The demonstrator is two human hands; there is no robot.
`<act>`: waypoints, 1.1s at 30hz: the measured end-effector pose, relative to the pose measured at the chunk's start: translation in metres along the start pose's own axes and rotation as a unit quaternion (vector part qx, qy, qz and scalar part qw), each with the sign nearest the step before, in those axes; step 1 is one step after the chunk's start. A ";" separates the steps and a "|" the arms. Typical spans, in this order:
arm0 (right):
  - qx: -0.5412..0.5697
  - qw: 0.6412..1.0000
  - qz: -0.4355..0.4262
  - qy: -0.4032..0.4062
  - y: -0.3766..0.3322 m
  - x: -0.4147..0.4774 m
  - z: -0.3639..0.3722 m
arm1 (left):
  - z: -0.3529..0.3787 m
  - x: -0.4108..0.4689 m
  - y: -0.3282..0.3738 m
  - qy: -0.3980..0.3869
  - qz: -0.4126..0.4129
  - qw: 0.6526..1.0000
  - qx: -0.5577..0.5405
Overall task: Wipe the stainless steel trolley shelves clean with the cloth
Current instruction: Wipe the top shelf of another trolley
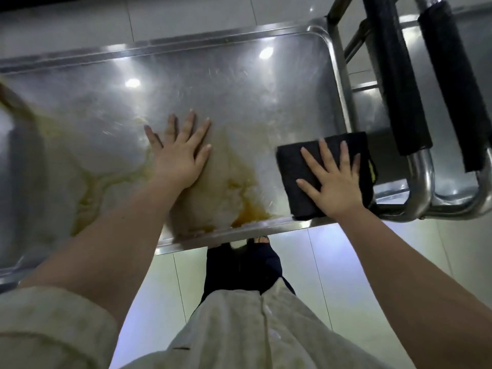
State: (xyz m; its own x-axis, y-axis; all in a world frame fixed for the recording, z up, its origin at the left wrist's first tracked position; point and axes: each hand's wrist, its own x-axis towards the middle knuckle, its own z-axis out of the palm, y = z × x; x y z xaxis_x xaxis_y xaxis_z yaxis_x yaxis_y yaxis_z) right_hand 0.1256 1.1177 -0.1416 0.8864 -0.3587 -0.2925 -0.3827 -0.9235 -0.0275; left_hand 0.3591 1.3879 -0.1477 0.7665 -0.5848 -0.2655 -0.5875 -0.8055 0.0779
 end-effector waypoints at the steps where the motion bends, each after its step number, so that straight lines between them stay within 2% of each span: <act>1: -0.003 1.000 0.027 0.002 0.008 -0.001 0.001 | 0.003 0.002 0.000 0.006 -0.001 1.000 -0.001; 3: -0.005 0.997 0.075 0.022 -0.005 -0.003 0.004 | 0.006 0.007 0.001 0.018 -0.006 1.000 -0.001; 5: 0.009 0.997 0.075 0.034 -0.048 0.001 0.007 | 0.008 0.012 0.000 0.022 -0.007 1.000 -0.006; 8: 0.008 0.998 -0.037 0.047 -0.128 0.006 0.010 | 0.008 0.014 -0.003 0.026 0.000 1.000 -0.008; 11: 0.014 0.995 -0.086 0.055 -0.132 0.016 0.007 | 0.007 0.017 -0.004 0.032 0.003 0.999 -0.014; 13: 0.015 0.997 -0.035 0.065 -0.088 0.019 0.006 | 0.006 0.021 -0.003 0.032 0.004 0.999 -0.026; 16: 0.029 0.991 0.119 0.046 -0.013 0.013 0.005 | 0.007 0.025 0.001 0.031 0.002 0.999 -0.028; 19: 0.030 0.983 0.177 0.047 -0.030 0.011 0.004 | 0.007 0.025 0.004 0.031 0.006 0.999 -0.026; 20: 0.031 0.986 0.156 0.044 -0.056 0.014 0.004 | 0.007 0.025 0.005 0.030 0.006 0.999 -0.026; 24: 0.012 0.998 -0.037 0.057 -0.158 0.015 0.009 | 0.004 0.023 0.000 0.030 0.007 0.999 -0.020; 26: 0.014 0.996 -0.063 0.059 -0.143 0.020 0.008 | 0.001 0.023 -0.001 0.029 0.007 0.999 -0.021; 27: 0.018 0.997 -0.045 0.063 -0.120 0.021 0.008 | 0.000 0.023 0.000 0.026 0.007 0.999 -0.027; 31: 0.046 0.988 0.139 0.043 -0.018 0.012 0.001 | -0.003 0.021 0.005 0.016 -0.001 0.999 -0.034; 33: 0.027 0.988 0.151 0.026 -0.007 0.016 -0.003 | -0.002 0.019 0.007 0.018 -0.002 0.999 -0.032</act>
State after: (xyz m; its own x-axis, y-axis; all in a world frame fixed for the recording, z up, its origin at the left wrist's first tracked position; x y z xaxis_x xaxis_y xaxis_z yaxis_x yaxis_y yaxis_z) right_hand 0.1431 1.1181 -0.1432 0.7410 -0.6249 -0.2459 -0.6443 -0.7647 0.0017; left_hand 0.3702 1.3713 -0.1498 0.7786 -0.5835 -0.2308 -0.5675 -0.8118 0.1377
